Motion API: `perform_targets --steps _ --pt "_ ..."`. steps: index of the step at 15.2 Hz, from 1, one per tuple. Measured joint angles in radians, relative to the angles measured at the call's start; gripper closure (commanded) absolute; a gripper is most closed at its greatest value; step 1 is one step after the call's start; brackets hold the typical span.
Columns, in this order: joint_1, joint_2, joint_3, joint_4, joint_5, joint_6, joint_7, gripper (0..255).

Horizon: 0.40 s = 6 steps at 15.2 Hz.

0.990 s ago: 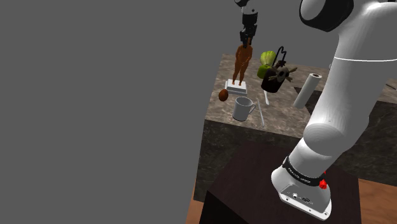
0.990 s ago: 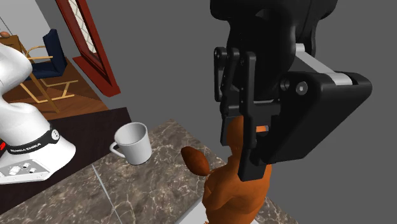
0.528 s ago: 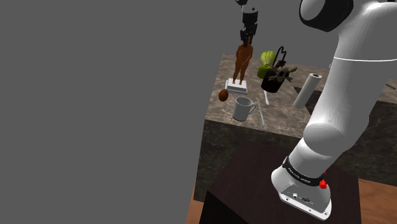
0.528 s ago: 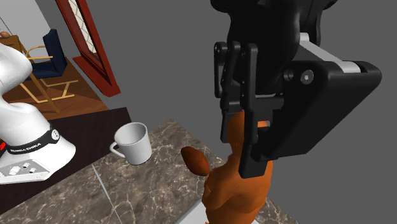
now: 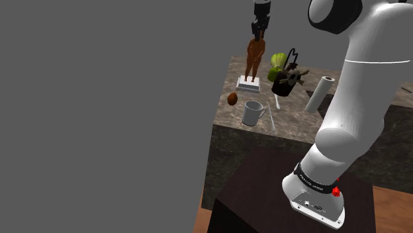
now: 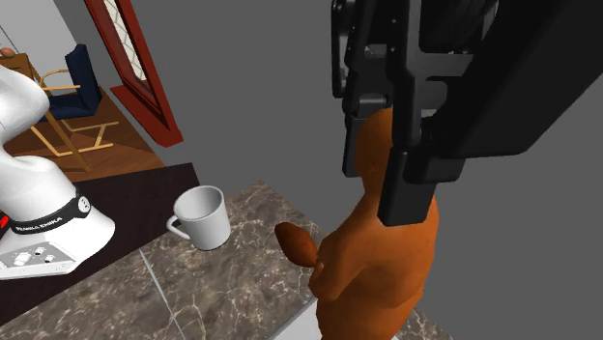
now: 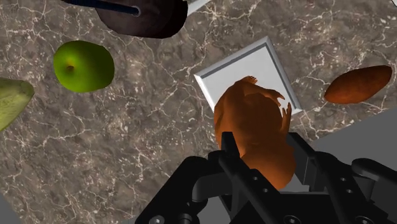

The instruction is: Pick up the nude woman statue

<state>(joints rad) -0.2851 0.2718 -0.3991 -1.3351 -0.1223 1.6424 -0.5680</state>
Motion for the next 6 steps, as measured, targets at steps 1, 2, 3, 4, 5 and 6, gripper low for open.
perform_targets --steps 1,2,3,4,5,6 --pt "-0.003 0.005 -0.001 0.022 0.003 -0.016 -0.006 255" --pt "-0.005 0.007 -0.002 0.036 0.004 -0.028 -0.01 255" --pt "-0.006 0.012 -0.002 0.055 0.006 -0.042 -0.011 255" --pt "-0.009 0.019 -0.002 0.079 0.009 -0.059 -0.017 255" --pt "-0.01 0.024 -0.002 0.102 0.01 -0.077 -0.019 255" --pt "-0.013 0.029 -0.003 0.119 0.013 -0.089 -0.022 255"
